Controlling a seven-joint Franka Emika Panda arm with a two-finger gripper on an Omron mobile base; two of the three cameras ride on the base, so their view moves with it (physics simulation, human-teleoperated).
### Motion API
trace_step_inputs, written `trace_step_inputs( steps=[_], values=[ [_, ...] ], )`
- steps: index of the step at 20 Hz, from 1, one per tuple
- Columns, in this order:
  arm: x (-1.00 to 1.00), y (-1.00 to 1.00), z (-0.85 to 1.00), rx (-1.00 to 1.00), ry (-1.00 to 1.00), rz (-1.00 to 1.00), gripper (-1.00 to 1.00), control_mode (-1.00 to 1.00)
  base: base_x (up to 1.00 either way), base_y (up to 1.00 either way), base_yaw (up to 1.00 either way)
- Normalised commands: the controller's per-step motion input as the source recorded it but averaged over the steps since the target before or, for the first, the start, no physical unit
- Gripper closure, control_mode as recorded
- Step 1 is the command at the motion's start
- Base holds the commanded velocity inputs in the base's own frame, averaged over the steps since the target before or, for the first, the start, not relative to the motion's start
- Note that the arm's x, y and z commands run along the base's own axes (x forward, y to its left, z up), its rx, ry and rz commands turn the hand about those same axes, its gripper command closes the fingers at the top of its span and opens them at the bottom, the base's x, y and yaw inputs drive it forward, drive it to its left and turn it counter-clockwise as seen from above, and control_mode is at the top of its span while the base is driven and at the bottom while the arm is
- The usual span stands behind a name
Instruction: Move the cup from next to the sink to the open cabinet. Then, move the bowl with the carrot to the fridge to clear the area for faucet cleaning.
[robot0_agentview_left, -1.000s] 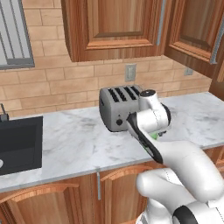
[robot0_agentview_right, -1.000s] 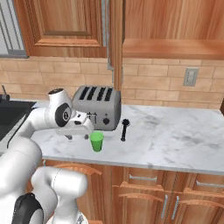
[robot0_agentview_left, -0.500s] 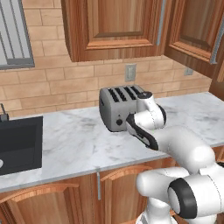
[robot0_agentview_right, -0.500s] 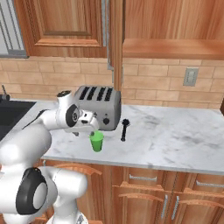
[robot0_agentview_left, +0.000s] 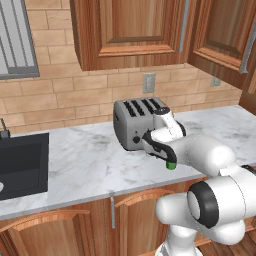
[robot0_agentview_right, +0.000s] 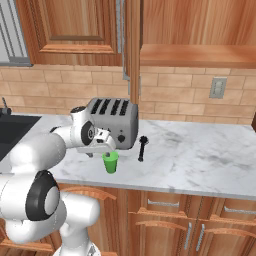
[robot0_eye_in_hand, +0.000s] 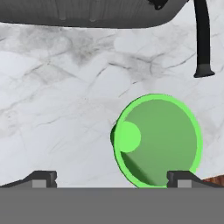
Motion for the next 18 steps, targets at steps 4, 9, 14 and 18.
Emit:
trace_step_inputs(
  steps=[4, 9, 14, 18],
  values=[
    [0.17, -0.04, -0.28, 0.0, 0.0, 0.0, -1.0, -1.0, 0.0, 0.0, 0.0],
    [0.2, -0.12, -0.17, 0.0, 0.0, 0.0, -1.0, -1.0, 0.0, 0.0, 0.0],
    [0.09, -0.06, -0.18, 0.0, 0.0, 0.01, -1.0, -1.0, 0.0, 0.0, 0.0],
    [0.04, 0.0, -0.26, 0.0, 0.0, 0.02, 1.0, -1.0, 0.0, 0.0, 0.0]
  ],
)
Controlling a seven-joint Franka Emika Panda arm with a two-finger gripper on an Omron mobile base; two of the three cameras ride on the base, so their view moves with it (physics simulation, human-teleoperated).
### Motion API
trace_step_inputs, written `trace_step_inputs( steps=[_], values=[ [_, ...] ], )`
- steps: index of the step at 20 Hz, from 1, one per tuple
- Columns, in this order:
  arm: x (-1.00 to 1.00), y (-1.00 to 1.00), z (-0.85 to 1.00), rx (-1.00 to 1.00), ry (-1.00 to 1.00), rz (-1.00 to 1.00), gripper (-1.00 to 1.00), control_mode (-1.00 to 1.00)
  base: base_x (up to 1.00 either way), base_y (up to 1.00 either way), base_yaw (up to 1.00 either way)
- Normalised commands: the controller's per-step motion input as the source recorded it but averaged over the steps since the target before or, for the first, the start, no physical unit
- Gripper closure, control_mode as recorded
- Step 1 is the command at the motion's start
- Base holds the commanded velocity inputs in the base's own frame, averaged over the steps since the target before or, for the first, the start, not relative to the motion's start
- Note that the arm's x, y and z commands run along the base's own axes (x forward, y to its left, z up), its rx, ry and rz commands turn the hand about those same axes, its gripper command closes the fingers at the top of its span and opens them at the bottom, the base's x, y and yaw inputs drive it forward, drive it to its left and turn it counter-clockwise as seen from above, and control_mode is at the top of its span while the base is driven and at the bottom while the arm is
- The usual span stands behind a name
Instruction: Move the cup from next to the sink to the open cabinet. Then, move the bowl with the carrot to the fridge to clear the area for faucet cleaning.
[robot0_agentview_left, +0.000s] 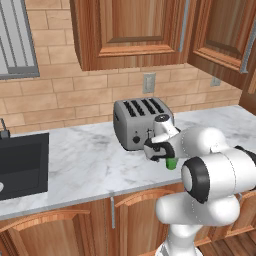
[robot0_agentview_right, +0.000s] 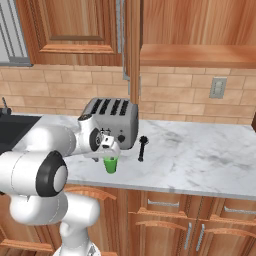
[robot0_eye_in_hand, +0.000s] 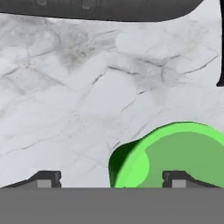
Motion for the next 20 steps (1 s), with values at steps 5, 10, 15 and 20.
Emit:
trace_step_inputs(
  steps=[5, 10, 15, 20],
  values=[
    [0.02, 0.0, -0.04, 0.0, 0.0, 0.0, 1.0, -1.0, 0.0, 0.0, 0.0],
    [-0.01, 0.0, 0.04, 0.0, -0.01, 0.0, 1.0, -1.0, 0.0, 0.0, 0.0],
    [-0.06, 0.0, 0.57, 0.0, -0.11, 0.0, 1.0, -1.0, 0.0, 0.0, 0.0],
    [-0.16, 0.13, 0.82, -0.06, -0.12, 0.0, 1.0, -1.0, 0.0, 0.0, 0.0]
  ],
)
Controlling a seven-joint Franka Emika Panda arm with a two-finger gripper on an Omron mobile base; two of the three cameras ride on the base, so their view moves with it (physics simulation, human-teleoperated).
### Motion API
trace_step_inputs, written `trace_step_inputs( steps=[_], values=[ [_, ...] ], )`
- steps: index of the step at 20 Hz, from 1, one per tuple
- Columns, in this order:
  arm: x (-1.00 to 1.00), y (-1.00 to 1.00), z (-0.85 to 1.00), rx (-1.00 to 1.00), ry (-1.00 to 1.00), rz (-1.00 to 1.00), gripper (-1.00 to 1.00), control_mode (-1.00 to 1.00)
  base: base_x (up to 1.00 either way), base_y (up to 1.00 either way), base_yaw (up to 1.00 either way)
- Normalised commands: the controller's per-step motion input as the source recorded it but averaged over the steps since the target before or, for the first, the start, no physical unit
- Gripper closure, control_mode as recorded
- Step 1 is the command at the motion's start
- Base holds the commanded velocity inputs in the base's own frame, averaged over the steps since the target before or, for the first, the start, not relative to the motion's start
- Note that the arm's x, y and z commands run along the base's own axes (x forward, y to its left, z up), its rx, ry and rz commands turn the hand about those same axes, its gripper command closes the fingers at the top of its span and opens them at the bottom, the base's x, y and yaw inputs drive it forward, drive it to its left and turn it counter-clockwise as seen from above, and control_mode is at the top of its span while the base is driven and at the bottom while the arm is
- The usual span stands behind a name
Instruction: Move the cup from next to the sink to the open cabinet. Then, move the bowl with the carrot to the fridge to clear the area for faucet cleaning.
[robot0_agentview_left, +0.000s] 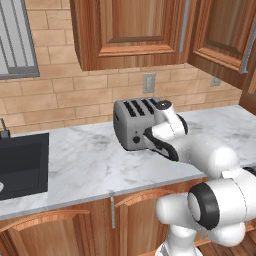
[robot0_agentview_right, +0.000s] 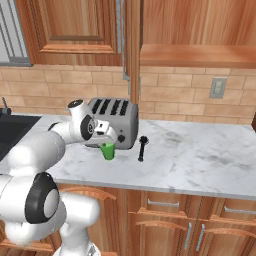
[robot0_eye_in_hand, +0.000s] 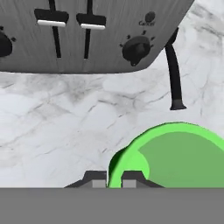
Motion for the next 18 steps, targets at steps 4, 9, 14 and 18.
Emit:
trace_step_inputs(
  steps=[4, 9, 14, 18],
  values=[
    [-0.6, 0.04, 0.98, -0.14, -0.23, 0.0, 1.0, -1.0, 0.0, 0.0, 0.0],
    [-0.31, 0.02, 0.4, -0.04, -0.06, 0.0, 1.0, 1.0, -0.6, 0.01, 0.0],
    [0.0, 0.0, 0.0, 0.0, 0.0, 0.0, 1.0, 1.0, -1.0, -0.33, 0.06],
    [0.0, 0.0, 0.0, 0.0, 0.0, 0.0, 1.0, 1.0, -0.28, -0.97, 0.09]
  ],
)
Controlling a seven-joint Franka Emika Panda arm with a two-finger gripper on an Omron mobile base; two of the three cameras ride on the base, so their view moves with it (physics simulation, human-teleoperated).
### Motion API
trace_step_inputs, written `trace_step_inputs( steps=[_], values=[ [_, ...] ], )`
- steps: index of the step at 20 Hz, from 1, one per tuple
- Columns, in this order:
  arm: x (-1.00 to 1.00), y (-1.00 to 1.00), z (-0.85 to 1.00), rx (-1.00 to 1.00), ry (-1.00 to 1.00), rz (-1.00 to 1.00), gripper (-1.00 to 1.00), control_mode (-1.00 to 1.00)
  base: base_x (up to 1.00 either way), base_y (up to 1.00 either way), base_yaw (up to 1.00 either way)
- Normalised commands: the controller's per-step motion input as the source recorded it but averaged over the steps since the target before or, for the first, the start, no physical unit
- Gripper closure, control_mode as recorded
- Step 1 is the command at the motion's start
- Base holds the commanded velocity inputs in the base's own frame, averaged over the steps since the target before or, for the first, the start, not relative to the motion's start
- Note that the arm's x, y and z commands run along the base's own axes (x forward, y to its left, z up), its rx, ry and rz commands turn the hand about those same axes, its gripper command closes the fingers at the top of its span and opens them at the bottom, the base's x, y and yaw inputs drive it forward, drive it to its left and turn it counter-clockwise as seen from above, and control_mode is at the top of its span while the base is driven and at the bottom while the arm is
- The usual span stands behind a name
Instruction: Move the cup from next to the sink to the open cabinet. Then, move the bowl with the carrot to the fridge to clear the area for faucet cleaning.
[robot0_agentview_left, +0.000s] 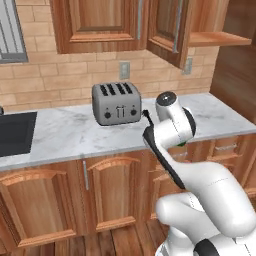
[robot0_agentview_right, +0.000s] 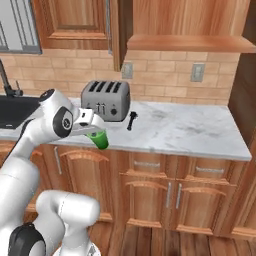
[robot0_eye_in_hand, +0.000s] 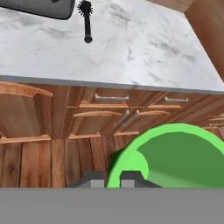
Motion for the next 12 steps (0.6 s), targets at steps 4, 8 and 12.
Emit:
trace_step_inputs(
  steps=[4, 8, 12],
  values=[
    [0.0, 0.0, 0.0, 0.0, 0.0, 0.0, 1.0, 1.0, 0.14, -1.0, 0.0],
    [0.0, 0.0, 0.0, 0.0, 0.0, 0.0, 1.0, 1.0, 0.34, -1.0, 0.06],
    [0.0, 0.0, 0.0, 0.0, 0.0, 0.0, 1.0, 1.0, 0.46, -0.84, 0.06]
  ],
)
